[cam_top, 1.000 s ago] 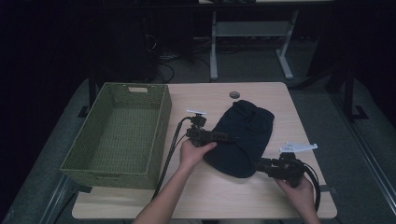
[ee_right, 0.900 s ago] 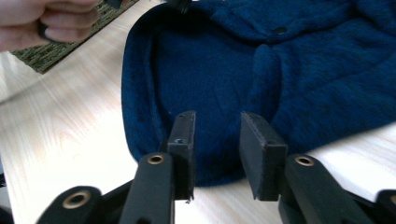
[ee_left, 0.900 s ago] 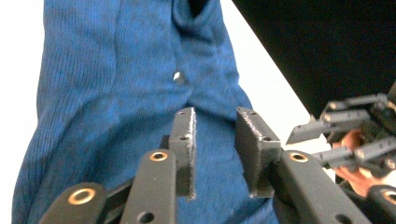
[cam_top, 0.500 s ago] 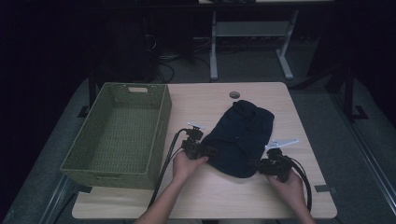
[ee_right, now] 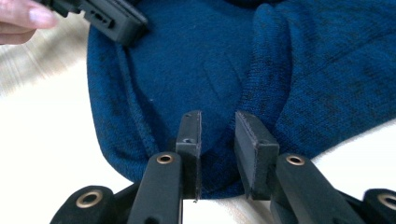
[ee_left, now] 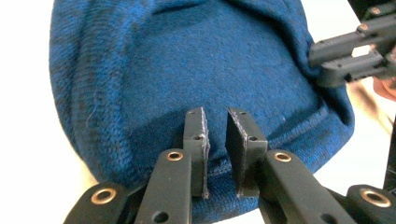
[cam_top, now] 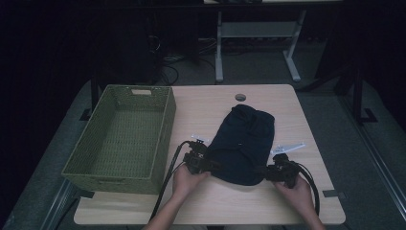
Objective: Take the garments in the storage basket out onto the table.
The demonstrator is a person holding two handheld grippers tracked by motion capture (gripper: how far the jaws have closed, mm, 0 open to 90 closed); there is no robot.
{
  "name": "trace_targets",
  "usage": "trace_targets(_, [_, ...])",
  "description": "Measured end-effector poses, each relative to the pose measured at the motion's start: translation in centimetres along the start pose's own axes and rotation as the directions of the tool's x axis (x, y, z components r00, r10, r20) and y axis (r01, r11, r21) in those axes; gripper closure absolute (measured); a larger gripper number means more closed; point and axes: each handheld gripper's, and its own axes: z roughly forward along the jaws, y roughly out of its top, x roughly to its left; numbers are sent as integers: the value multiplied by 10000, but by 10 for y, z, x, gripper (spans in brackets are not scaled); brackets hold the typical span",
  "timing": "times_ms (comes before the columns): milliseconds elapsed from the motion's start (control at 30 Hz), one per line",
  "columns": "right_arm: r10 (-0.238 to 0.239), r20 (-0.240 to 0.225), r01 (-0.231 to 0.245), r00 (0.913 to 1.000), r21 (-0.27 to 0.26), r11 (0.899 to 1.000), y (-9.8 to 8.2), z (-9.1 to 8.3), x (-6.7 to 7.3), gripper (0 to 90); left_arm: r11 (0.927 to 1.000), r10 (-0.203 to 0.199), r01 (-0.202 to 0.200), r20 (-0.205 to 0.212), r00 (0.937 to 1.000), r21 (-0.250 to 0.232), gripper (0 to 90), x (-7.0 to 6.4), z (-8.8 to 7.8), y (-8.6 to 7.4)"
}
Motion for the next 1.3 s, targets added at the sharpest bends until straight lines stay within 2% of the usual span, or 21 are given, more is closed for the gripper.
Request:
trace_targets(500, [-210, -24, 210, 9998, 237, 9995, 0, -2, 1, 696, 9998, 144, -140, 424, 9990, -103, 777, -16, -4, -28])
trace_targets(733, [-333, -55, 334, 9994, 243, 9991, 0, -2, 1, 694, 9998, 201, -196, 531, 9984, -102, 775, -20, -4, -34])
trace_targets(867, [-303, -94, 306, 9995, 248, 9992, 0, -2, 0, 690, 9998, 213, -209, 640, 9977, -66, 745, -21, -5, -34])
trace_targets(967, [-385, -71, 387, 9992, 300, 9988, 3, -4, 2, 669, 9985, 276, -236, 839, 9961, -484, 744, -22, -12, -29])
trace_targets(1033, [-358, -56, 359, 9993, 88, 9993, 7, -8, 2, 670, 9971, 347, -286, 872, 9956, -703, 744, -22, -17, -25])
trace_targets(1233, [-38, 323, 40, 9995, -72, 10000, 21, -10, -3, 691, 9871, 260, -130, 794, 9965, -1597, 742, -18, -32, -8])
trace_targets(1300, [105, 342, -99, 9994, -179, 9998, 24, -9, -5, 696, 9825, 181, -76, 546, 9983, -1863, 741, -14, -34, -3])
